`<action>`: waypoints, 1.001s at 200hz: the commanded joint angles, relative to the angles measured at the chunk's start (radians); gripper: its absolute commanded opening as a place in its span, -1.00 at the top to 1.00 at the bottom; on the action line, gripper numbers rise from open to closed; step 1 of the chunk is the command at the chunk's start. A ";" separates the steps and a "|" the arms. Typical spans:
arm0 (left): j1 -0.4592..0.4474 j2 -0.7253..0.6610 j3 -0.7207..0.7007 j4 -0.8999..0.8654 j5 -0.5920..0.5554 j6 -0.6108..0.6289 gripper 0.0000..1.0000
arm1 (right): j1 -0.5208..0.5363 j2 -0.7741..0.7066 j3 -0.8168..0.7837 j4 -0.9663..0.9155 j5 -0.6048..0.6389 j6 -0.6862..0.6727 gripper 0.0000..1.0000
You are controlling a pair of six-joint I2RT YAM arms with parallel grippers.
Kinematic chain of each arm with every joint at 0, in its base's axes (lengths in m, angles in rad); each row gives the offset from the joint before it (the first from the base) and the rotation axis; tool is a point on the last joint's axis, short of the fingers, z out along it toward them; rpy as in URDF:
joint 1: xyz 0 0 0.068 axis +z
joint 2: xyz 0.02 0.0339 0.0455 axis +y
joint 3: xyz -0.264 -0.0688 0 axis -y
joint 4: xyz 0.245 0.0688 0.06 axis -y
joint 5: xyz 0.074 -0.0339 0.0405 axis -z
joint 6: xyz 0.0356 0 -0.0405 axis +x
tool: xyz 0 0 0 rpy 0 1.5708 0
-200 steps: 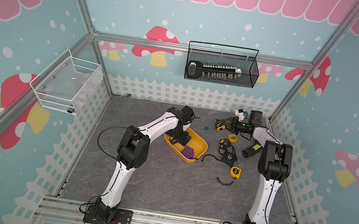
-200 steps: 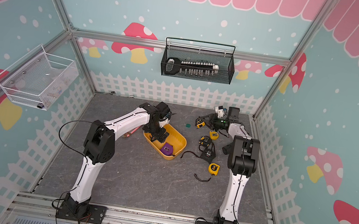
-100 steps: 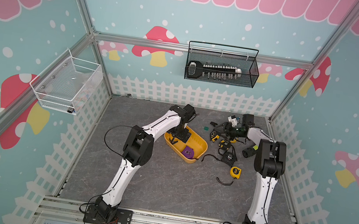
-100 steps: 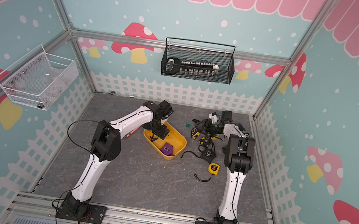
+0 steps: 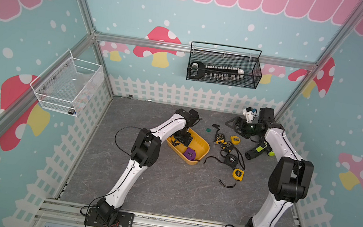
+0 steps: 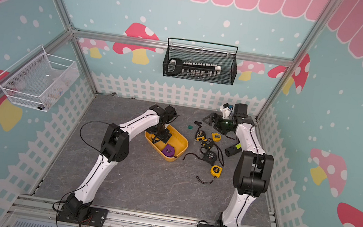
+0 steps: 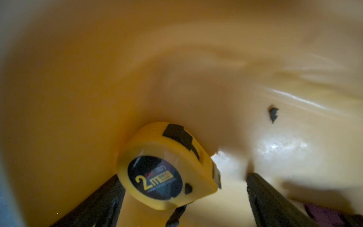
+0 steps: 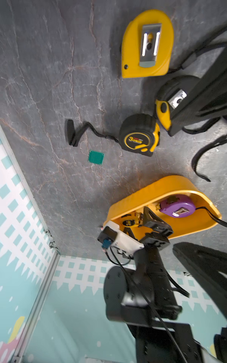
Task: Take the tape measure out of the storage box
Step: Place the tape measure at the center of the board, then pick up the tape measure from the storage box.
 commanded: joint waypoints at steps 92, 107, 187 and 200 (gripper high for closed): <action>-0.018 -0.040 -0.027 0.099 -0.044 0.031 -0.98 | 0.056 -0.129 -0.209 0.001 0.032 -0.045 -0.98; -0.003 -0.018 -0.018 0.099 -0.022 0.021 -0.98 | 0.067 -0.118 -0.203 0.000 0.041 -0.046 -0.98; -0.009 0.046 0.009 0.134 0.119 0.124 -0.78 | 0.118 -0.087 -0.161 -0.023 0.053 -0.040 -0.97; -0.009 0.045 0.003 0.146 0.131 0.134 -0.70 | 0.127 -0.089 -0.163 -0.025 0.051 -0.042 -0.96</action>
